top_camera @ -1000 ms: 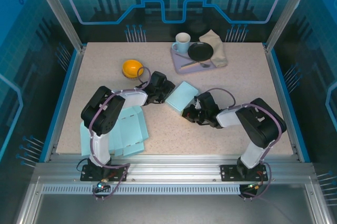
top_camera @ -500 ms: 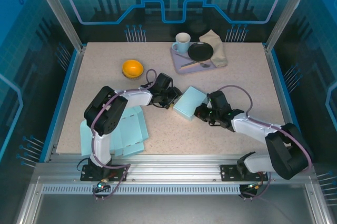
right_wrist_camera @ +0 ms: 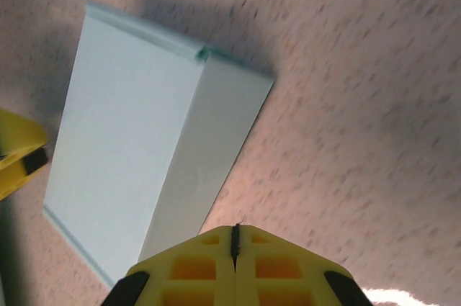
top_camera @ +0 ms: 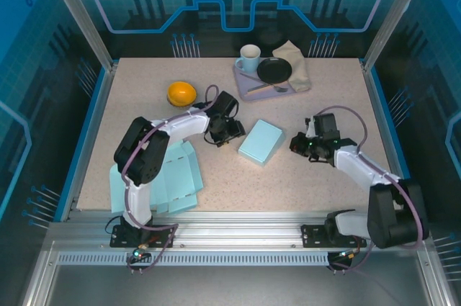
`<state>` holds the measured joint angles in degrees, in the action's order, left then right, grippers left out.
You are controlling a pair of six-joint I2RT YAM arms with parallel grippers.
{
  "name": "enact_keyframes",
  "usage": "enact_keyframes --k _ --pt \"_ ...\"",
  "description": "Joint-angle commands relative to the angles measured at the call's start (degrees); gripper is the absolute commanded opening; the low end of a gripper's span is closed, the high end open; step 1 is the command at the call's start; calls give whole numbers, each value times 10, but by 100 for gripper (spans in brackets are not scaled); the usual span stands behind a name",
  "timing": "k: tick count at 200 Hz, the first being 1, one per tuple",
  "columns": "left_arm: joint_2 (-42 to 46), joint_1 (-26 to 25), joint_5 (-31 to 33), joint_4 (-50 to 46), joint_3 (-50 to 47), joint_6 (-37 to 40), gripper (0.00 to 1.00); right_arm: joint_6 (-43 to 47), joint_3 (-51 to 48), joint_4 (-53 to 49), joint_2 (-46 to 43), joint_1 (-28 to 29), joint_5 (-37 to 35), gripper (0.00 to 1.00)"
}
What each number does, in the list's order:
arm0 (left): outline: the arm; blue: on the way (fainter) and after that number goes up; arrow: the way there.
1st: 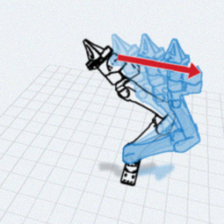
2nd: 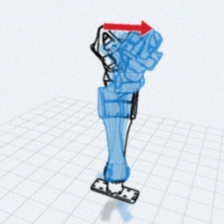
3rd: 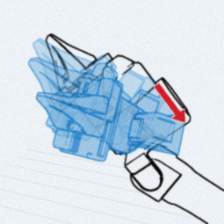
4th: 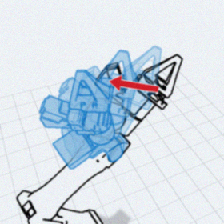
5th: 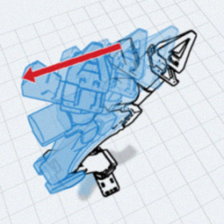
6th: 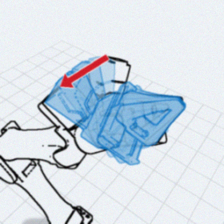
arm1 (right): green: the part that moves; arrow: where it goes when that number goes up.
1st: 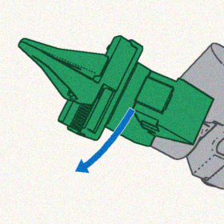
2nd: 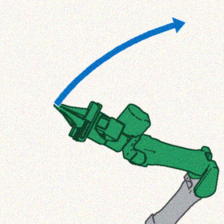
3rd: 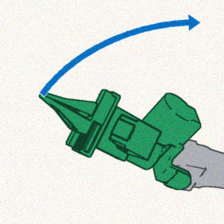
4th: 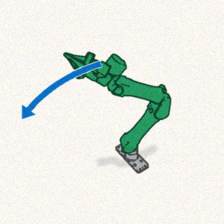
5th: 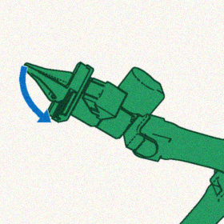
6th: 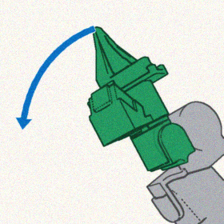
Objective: Fold the paper box
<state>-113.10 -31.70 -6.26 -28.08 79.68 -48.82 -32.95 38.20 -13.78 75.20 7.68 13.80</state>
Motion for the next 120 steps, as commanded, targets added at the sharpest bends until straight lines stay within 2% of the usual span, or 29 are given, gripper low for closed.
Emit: enact_keyframes --k 1,35,56,120 --pt "-31 12 0 -22 54 92 61 75 36 -17 61 -33 67 1" --pt "-90 12 -65 48 117 125 61 70 58 47 124 -50 93 0" --pt "-128 12 -87 58 158 138 62 68 77 58 161 -54 101 0" --pt "-185 0 -113 64 215 144 63 55 101 100 245 -62 134 0"
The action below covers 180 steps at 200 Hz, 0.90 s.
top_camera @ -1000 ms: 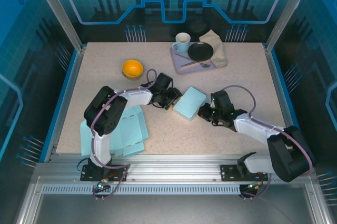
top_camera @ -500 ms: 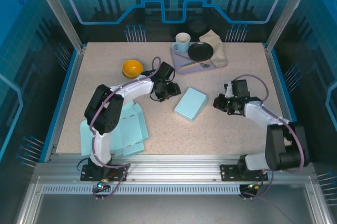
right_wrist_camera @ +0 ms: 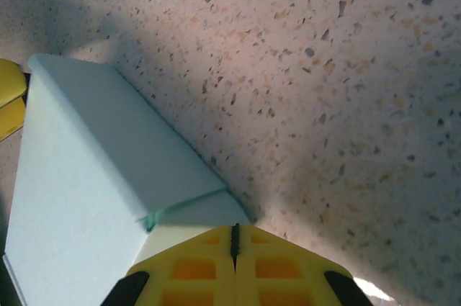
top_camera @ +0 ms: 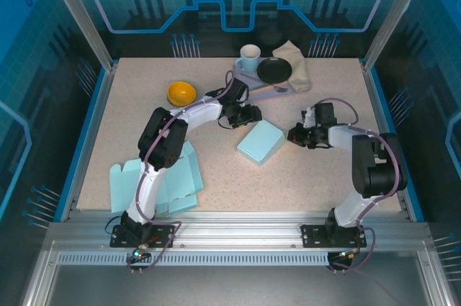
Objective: Fold the paper box
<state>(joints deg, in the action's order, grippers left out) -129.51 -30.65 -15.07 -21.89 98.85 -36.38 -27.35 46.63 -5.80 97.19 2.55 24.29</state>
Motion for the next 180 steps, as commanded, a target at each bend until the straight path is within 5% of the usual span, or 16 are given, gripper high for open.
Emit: enact_keyframes --k 1,87,134,180 --pt "-21 -11 -25 1 24 19 63 -1 17 20 27 -11 29 0" --pt "-19 -46 -47 35 -4 -21 61 -56 -6 60 25 -2 72 0" --pt "-6 -50 -9 18 -32 -29 61 -67 -32 -7 -71 -14 -39 0" --pt "-8 -44 -3 6 -36 -17 60 -47 -40 -50 -85 -24 -2 0"
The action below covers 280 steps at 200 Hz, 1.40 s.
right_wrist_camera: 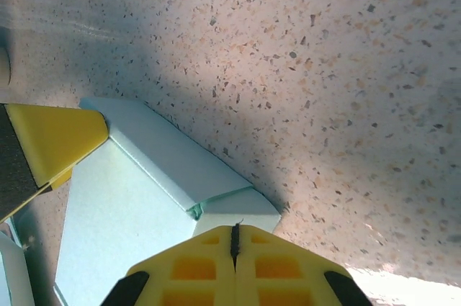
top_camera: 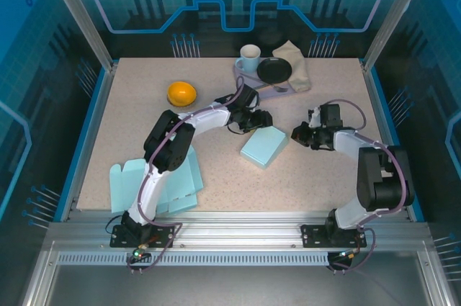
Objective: Fold the paper box
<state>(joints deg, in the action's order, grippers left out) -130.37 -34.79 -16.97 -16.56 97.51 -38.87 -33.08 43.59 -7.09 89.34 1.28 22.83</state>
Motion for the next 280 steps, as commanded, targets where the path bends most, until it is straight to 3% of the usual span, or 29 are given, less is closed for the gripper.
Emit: enact_keyframes --k 1,128,169,211,280 --pt "1 -3 16 -47 -23 8 60 10 -9 -37 -6 -12 12 0" --pt "5 -4 -7 -25 -37 1 57 -1 16 57 106 -6 99 0" --pt "-5 -24 -41 -10 -30 8 56 -10 33 136 156 17 178 0" --pt "-16 -52 -89 23 -40 -5 56 -34 32 221 152 38 202 0" --pt "-41 -104 -177 71 -20 -14 55 -31 85 222 150 78 219 0"
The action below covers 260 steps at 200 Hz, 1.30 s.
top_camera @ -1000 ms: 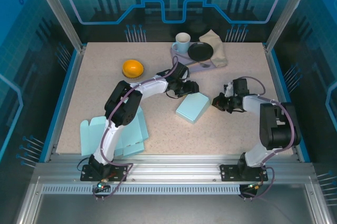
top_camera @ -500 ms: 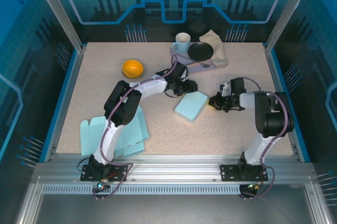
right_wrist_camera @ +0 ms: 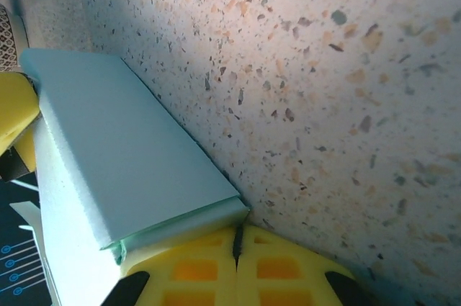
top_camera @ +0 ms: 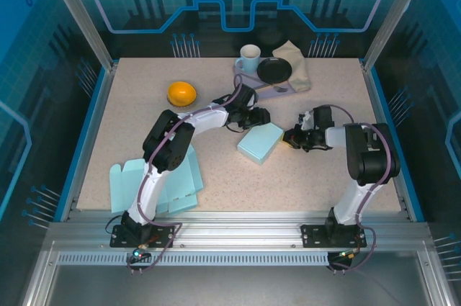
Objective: Fold the paper box
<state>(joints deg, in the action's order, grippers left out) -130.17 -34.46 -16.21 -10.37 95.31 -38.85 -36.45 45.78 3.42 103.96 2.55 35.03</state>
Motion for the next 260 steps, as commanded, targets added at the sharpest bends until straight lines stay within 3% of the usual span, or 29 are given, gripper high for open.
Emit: enact_keyframes --k 1,39,67,140,219,243,260 --pt "-43 -108 -185 9 2 -15 55 3 63 117 4 65 97 0" --pt "-49 -116 -194 7 8 -17 55 1 61 116 -4 67 80 0" --pt "-47 -110 -166 -35 17 5 55 19 55 75 -14 66 57 0" --pt "-43 -32 -119 -132 66 64 58 58 -56 -39 -120 49 -84 3" --pt "-15 -6 -107 -146 80 95 60 146 -56 -256 -298 65 -252 29" --pt "2 2 -104 -147 79 96 60 188 -54 -278 -358 104 -315 32" --pt "22 12 -99 -152 80 94 61 227 -49 -284 -392 157 -380 39"
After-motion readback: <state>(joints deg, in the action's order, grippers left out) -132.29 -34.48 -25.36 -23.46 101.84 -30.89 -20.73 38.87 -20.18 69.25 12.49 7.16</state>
